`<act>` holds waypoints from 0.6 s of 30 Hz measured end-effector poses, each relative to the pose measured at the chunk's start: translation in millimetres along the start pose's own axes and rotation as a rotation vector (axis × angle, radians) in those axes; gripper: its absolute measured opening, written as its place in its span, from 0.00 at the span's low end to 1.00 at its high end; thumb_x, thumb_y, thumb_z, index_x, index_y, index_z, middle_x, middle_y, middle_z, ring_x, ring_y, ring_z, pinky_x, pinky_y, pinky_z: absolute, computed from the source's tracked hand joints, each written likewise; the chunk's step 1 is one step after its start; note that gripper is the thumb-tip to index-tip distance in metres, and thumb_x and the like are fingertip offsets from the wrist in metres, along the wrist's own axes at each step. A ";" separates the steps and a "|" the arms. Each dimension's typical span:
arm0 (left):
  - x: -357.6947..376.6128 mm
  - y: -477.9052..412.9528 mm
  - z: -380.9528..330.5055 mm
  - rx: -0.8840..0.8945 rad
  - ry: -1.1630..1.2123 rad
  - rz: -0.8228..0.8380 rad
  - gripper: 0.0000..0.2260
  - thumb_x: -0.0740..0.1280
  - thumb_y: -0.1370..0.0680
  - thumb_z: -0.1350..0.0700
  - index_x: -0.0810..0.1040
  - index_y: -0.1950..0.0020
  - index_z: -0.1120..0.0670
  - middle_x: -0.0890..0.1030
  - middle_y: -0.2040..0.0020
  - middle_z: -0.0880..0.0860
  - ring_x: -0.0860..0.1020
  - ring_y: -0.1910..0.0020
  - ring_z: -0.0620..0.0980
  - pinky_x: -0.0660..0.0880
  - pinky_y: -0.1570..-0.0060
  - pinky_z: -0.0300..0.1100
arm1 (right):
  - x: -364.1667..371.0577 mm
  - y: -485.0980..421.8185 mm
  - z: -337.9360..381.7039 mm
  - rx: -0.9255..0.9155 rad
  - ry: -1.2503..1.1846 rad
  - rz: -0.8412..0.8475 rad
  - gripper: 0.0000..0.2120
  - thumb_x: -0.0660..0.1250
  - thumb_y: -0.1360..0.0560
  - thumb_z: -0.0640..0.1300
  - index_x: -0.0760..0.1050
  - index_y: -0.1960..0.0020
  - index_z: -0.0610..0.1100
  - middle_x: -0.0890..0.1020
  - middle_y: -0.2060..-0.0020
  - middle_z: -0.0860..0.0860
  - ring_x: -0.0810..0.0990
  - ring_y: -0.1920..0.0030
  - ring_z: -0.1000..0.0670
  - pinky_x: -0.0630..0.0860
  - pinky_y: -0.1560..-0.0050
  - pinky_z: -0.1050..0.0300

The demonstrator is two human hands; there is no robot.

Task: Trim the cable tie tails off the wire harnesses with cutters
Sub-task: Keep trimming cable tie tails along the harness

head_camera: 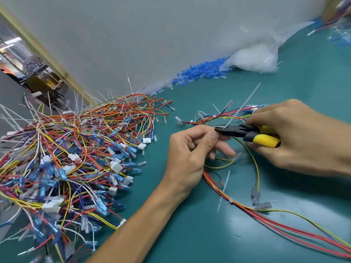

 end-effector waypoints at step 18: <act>-0.2 5.1 -9.5 0.093 -0.083 -0.045 0.09 0.65 0.18 0.58 0.84 0.51 0.58 0.87 0.63 0.54 0.77 0.69 0.44 0.71 0.65 0.34 | -11.4 4.1 18.2 0.049 0.023 0.044 0.22 0.52 0.28 0.65 0.77 0.50 0.53 0.75 0.56 0.57 0.76 0.57 0.48 0.77 0.59 0.46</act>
Point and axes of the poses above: each hand's wrist, its own y-axis away from the middle knuckle, its own x-axis out of the palm, z = x × y, the point moved 8 cm from there along -y, towards the middle knuckle
